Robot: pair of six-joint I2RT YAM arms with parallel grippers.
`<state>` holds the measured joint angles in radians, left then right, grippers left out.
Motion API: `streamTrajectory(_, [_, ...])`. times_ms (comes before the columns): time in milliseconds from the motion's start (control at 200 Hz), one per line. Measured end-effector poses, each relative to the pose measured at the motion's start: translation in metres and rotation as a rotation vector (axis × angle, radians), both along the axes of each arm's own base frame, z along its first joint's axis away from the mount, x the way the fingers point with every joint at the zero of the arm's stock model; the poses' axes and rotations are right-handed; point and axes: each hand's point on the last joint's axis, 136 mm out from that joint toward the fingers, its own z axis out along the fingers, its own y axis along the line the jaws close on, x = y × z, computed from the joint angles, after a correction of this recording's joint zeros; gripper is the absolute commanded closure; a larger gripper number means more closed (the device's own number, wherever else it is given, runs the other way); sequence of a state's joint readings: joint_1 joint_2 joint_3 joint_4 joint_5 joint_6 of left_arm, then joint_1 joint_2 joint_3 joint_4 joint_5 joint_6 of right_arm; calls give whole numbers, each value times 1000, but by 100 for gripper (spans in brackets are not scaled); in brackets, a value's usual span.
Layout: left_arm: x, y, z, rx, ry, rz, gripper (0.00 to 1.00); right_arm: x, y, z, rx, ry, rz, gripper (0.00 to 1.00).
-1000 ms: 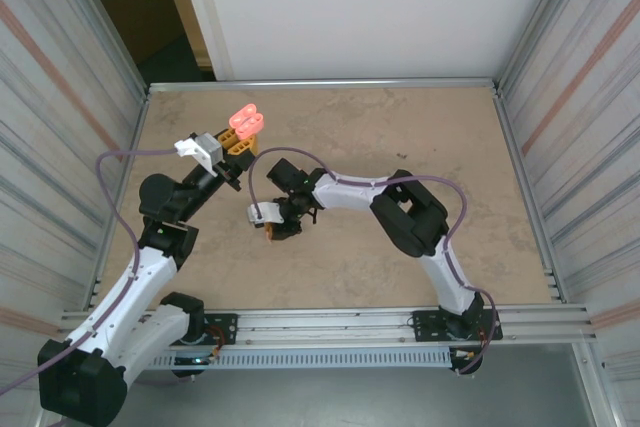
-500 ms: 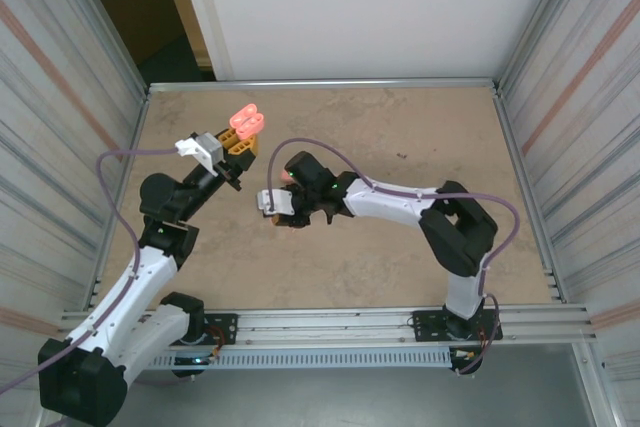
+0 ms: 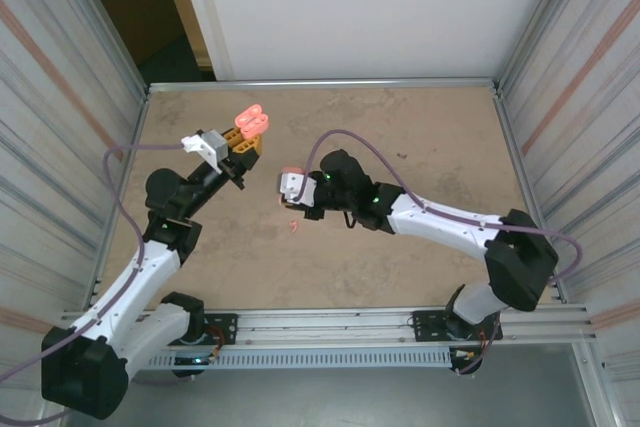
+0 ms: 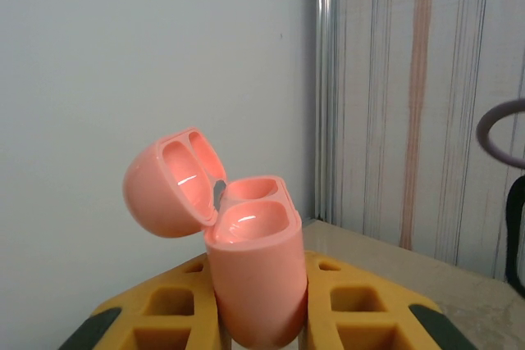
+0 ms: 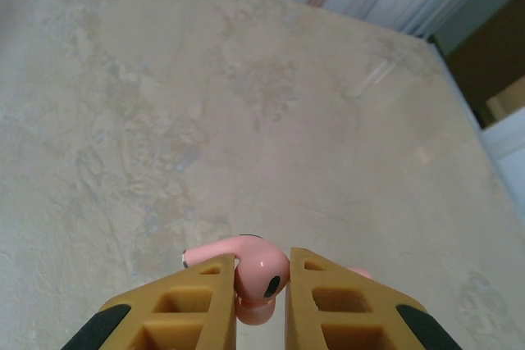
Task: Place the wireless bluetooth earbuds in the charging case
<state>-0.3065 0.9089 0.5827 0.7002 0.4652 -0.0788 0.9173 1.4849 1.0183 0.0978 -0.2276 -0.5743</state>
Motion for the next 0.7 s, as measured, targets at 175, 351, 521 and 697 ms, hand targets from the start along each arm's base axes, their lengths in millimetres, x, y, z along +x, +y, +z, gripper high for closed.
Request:
streamTrajectory(175, [7, -7, -11, 12, 30, -29, 100, 0, -16, 34, 81, -50, -50, 83])
streamTrajectory(351, [12, -17, -19, 13, 31, -84, 100, 2, -35, 68, 152, -107, -96, 84])
streamTrajectory(521, [13, -39, -31, 32, 30, -162, 100, 3, -52, 100, 214, -167, -145, 84])
streamTrajectory(697, [12, -64, -40, 70, 33, -231, 100, 1, -66, 127, 259, -228, -170, 84])
